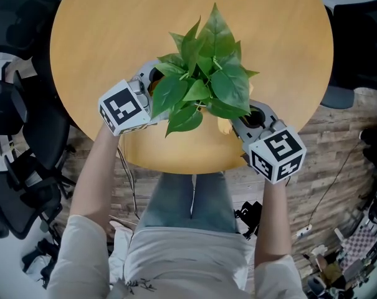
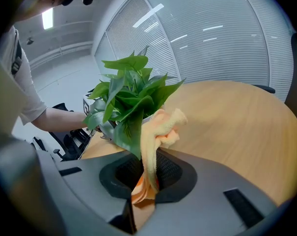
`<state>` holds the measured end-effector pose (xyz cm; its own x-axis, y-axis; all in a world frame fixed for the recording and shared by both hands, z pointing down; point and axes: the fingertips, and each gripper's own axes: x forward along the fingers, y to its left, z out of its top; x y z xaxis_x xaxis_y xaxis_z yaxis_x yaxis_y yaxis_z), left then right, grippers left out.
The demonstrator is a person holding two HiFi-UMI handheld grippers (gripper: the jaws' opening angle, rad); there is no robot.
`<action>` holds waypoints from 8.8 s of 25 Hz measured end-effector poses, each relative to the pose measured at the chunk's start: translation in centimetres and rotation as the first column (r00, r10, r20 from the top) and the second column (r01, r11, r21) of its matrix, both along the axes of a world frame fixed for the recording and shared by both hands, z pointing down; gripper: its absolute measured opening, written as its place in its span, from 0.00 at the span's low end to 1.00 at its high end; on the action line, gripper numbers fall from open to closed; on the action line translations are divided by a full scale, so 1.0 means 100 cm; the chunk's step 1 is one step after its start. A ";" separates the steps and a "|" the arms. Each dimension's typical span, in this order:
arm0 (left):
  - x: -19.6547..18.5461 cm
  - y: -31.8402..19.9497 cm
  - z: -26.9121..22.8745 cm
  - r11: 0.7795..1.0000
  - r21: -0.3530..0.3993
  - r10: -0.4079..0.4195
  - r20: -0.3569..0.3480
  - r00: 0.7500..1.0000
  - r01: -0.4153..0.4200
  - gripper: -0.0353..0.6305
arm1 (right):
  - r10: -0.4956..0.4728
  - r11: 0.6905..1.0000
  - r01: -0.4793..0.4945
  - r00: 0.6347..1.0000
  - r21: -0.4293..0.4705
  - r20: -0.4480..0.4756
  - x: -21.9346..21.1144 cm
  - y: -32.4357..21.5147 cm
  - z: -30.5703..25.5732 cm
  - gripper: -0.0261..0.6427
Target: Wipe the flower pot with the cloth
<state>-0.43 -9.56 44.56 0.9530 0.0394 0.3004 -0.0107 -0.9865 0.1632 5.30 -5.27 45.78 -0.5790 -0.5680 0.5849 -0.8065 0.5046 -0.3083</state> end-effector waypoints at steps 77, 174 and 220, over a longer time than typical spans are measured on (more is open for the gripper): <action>-0.017 -0.005 -0.005 0.955 0.014 -0.296 -0.008 0.955 0.296 0.73 | -0.026 1.000 0.026 1.000 -0.002 -0.001 -0.006 0.005 0.001 0.11; 0.004 0.010 -0.001 0.937 0.042 -0.349 0.054 0.935 0.347 0.71 | 0.024 1.000 -0.025 0.999 -0.004 -0.033 0.008 0.007 0.003 0.11; 0.029 -0.009 -0.012 0.999 -0.009 0.052 -0.056 0.997 -0.053 0.69 | 0.111 0.993 -0.108 0.990 0.045 -0.082 0.033 -0.020 -0.003 0.11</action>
<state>2.52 -10.43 43.34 0.9647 0.0927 0.2463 0.0505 -0.9837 0.1725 8.58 -7.25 45.53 -0.4617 -0.6493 0.6043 -0.8797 0.4227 -0.2179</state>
